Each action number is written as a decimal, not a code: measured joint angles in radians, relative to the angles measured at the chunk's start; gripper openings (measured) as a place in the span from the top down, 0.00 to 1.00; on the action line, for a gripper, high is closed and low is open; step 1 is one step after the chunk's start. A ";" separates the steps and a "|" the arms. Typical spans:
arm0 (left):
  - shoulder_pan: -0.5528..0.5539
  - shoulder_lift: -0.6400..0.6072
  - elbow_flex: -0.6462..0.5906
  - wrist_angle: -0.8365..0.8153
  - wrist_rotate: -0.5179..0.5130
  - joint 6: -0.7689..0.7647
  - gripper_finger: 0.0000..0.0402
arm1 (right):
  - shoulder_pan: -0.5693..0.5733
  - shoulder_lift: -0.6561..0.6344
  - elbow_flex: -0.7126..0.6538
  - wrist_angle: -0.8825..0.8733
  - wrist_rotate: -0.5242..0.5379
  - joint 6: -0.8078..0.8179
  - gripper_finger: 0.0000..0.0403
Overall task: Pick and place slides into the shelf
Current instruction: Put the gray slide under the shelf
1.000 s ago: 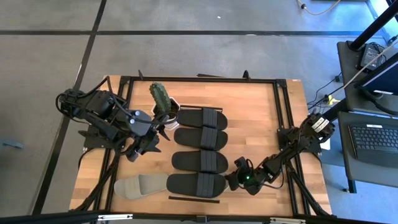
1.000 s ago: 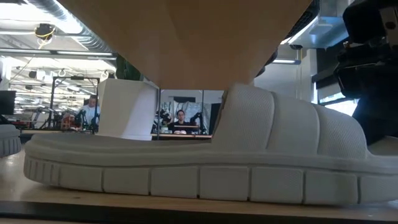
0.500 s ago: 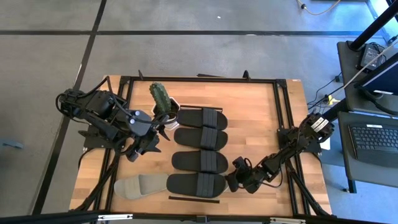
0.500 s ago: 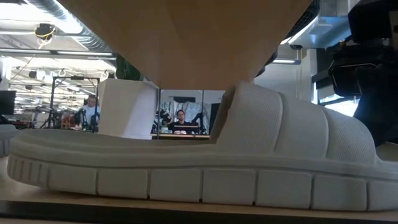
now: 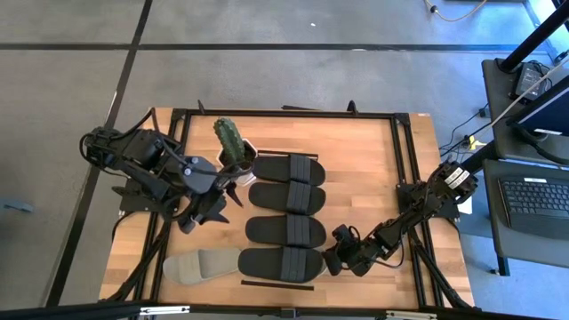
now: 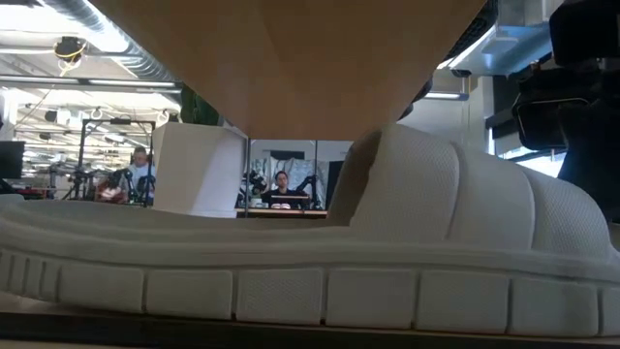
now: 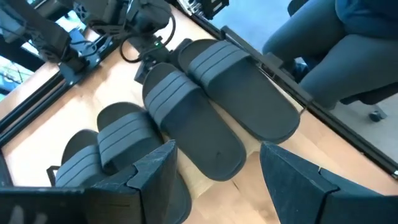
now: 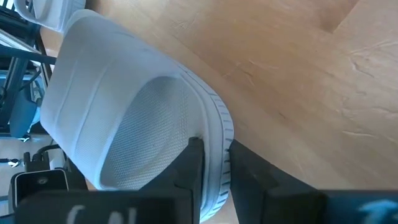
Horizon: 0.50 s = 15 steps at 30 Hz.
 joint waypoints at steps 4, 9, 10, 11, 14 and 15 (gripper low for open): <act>0.000 -0.012 0.000 0.003 0.001 -0.026 0.45 | 0.000 0.000 0.000 0.002 0.000 -0.007 0.83; -0.012 -0.073 -0.057 0.079 -0.003 -0.063 0.45 | 0.000 0.000 0.000 0.010 0.000 -0.013 0.83; -0.015 -0.097 -0.091 0.110 -0.005 -0.067 0.45 | 0.000 0.000 0.000 0.014 0.001 -0.015 0.83; -0.017 -0.124 -0.129 0.138 -0.005 -0.072 0.45 | 0.000 0.000 0.000 0.017 0.001 -0.016 0.83; -0.021 -0.225 -0.276 0.240 -0.010 -0.091 0.45 | 0.000 0.000 0.000 0.023 0.000 -0.018 0.83; -0.021 -0.262 -0.329 0.281 -0.010 -0.092 0.45 | 0.000 0.000 0.000 0.024 0.000 -0.018 0.83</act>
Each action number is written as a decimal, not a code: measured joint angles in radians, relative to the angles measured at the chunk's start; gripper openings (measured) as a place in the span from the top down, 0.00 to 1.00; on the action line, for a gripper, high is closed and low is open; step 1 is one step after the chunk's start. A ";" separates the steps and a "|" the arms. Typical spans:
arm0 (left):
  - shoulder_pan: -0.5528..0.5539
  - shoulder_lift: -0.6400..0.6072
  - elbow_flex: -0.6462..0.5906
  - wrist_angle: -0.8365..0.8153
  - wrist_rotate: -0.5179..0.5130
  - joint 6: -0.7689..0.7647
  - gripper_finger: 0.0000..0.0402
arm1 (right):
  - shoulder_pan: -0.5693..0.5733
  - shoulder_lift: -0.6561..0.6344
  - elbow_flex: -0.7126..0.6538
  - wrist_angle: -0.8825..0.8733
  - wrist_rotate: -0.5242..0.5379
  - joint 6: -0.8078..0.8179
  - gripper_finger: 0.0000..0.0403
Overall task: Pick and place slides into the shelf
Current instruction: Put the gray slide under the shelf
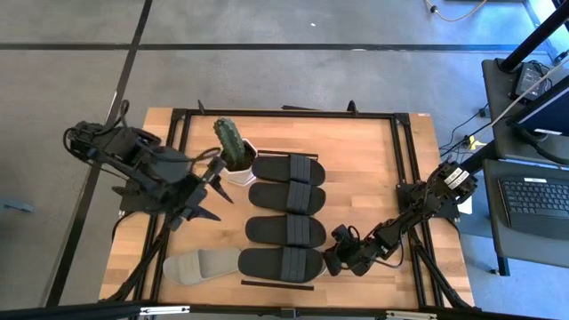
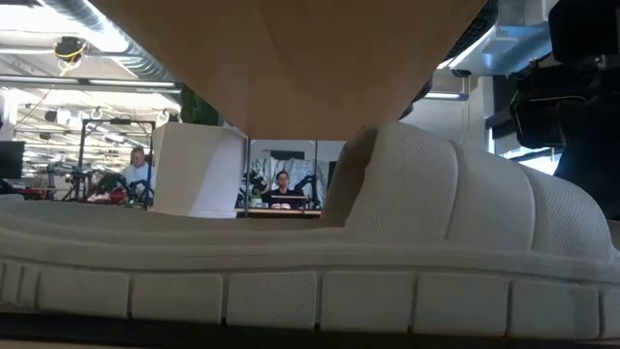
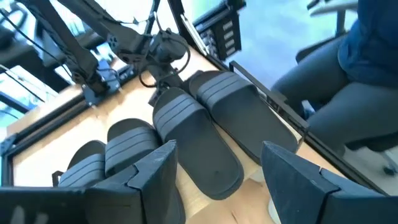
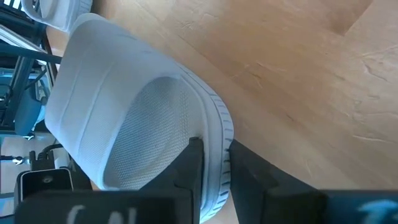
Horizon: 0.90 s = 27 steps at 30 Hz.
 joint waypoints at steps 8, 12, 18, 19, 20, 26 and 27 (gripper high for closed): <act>0.000 -0.307 -0.425 0.325 -0.011 -0.021 0.45 | -0.003 0.000 0.000 0.018 0.000 0.004 0.83; 0.000 -0.448 -0.618 0.459 -0.022 -0.027 0.45 | -0.003 0.000 0.000 0.019 0.000 0.004 0.83; 0.000 -0.624 -0.858 0.627 -0.027 -0.027 0.45 | -0.003 0.000 0.000 0.019 0.000 0.004 0.83; 0.000 -0.652 -0.889 0.642 -0.029 -0.027 0.45 | -0.003 0.000 0.000 0.019 0.000 0.003 0.83; 0.000 -0.679 -0.917 0.658 -0.030 -0.027 0.45 | -0.003 0.000 0.000 0.019 0.000 0.002 0.83; 0.000 -0.817 -1.061 0.711 -0.050 -0.051 0.45 | -0.003 0.000 0.000 0.019 0.000 -0.001 0.78; 0.000 -0.836 -1.078 0.712 -0.057 -0.053 0.45 | -0.003 0.000 0.000 0.019 0.000 0.000 0.76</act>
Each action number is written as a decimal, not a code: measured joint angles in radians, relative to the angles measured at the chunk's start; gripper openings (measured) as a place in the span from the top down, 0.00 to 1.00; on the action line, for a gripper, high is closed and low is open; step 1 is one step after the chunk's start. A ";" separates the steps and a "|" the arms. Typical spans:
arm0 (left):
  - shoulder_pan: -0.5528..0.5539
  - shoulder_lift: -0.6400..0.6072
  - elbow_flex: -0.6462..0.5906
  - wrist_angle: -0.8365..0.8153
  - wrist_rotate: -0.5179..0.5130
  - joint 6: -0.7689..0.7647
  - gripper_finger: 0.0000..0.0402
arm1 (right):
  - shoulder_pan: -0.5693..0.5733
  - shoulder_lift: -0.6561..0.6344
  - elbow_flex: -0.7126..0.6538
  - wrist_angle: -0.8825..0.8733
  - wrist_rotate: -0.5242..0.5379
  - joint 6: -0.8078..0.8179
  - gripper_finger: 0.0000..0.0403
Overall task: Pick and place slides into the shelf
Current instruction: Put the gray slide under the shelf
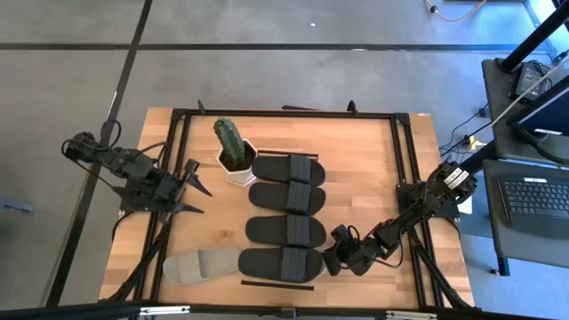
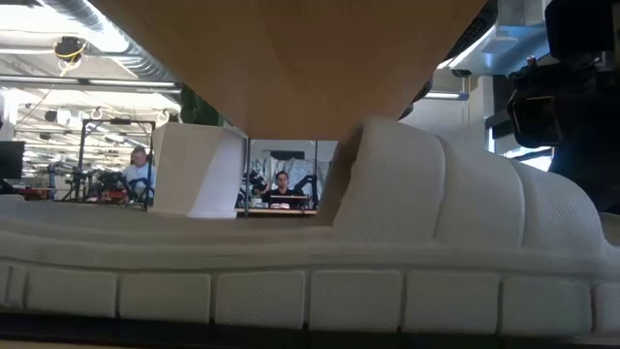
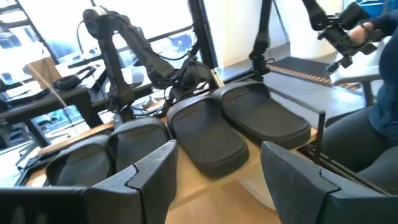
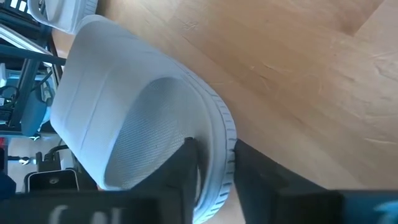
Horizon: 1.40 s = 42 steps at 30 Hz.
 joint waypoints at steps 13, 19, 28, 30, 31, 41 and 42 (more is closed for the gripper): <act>0.000 -0.129 -0.103 0.000 -0.003 -0.003 0.45 | -0.001 0.000 0.000 0.051 -0.008 0.007 0.51; 0.000 -0.129 -0.107 0.000 -0.003 -0.011 0.45 | -0.003 0.000 0.000 0.050 -0.008 0.012 0.50; 0.000 -0.129 -0.107 -0.001 -0.003 -0.027 0.45 | -0.034 0.000 0.000 0.049 -0.024 0.012 0.50; 0.000 -0.129 -0.107 -0.001 -0.003 -0.028 0.45 | -0.041 0.000 0.001 0.048 -0.040 0.012 0.50; 0.000 -0.129 -0.107 -0.001 -0.003 -0.028 0.45 | -0.045 -0.001 0.001 0.049 -0.051 0.012 0.50; 0.000 -0.129 -0.107 -0.008 -0.002 -0.028 0.45 | -0.055 -0.002 0.006 0.072 -0.105 0.023 0.50; 0.000 -0.128 -0.107 -0.008 -0.003 -0.027 0.45 | -0.055 -0.002 0.006 0.072 -0.105 0.023 0.50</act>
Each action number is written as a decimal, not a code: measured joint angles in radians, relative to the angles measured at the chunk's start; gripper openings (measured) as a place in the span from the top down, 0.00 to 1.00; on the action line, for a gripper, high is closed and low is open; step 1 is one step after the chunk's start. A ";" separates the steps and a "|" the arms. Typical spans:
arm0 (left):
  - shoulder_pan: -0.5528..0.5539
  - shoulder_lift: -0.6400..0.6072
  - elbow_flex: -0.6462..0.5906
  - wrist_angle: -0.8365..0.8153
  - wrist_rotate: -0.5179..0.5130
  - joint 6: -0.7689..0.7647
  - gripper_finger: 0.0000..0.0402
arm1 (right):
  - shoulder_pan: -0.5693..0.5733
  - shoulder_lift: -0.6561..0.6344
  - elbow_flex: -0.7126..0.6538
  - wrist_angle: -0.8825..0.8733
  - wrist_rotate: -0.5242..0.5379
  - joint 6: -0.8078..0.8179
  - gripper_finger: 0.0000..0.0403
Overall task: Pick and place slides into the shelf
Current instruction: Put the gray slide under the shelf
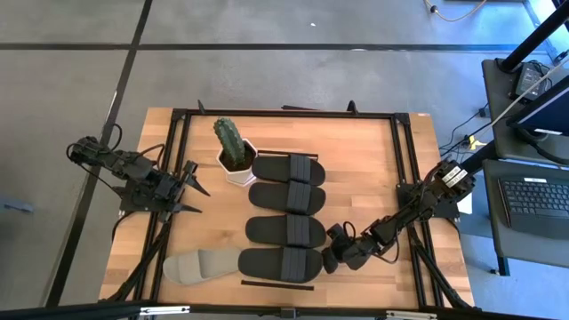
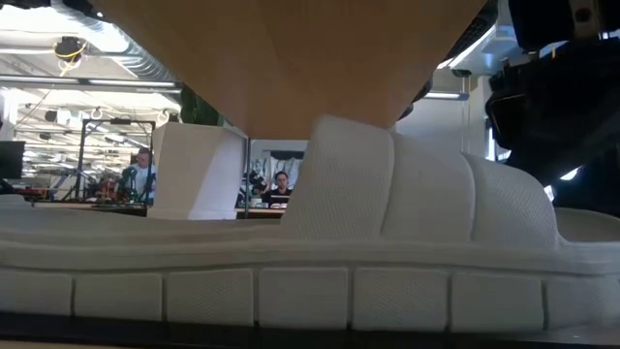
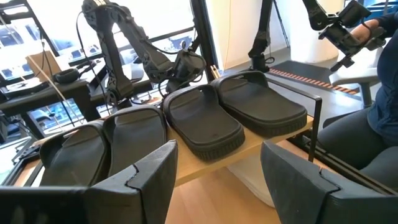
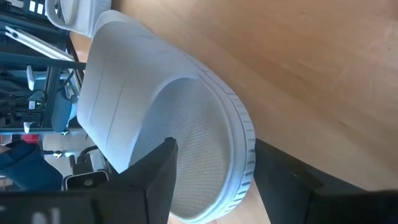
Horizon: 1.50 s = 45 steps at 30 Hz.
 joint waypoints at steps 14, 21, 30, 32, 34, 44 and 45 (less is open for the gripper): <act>0.000 0.000 0.000 -0.032 0.000 -0.001 0.45 | 0.000 0.000 0.001 -0.058 0.001 -0.003 0.50; 0.000 0.000 0.000 -0.035 0.000 -0.007 0.45 | 0.000 -0.001 0.002 -0.075 0.004 -0.001 0.50; 0.000 0.000 0.000 -0.038 0.000 -0.026 0.45 | 0.000 -0.051 0.002 -0.194 0.000 0.004 0.50; 0.000 0.000 0.000 -0.038 0.000 -0.027 0.45 | 0.000 -0.083 0.001 -0.256 0.000 0.009 0.50; 0.000 0.000 0.000 -0.038 0.000 -0.029 0.45 | 0.000 -0.125 0.000 -0.330 0.000 0.016 0.50; 0.000 0.000 0.000 -0.049 0.005 -0.052 0.45 | 0.000 -0.384 0.000 -0.898 0.001 0.102 0.50; 0.000 0.000 0.001 -0.050 0.005 -0.052 0.45 | 0.000 -0.412 0.000 -0.963 0.000 0.103 0.50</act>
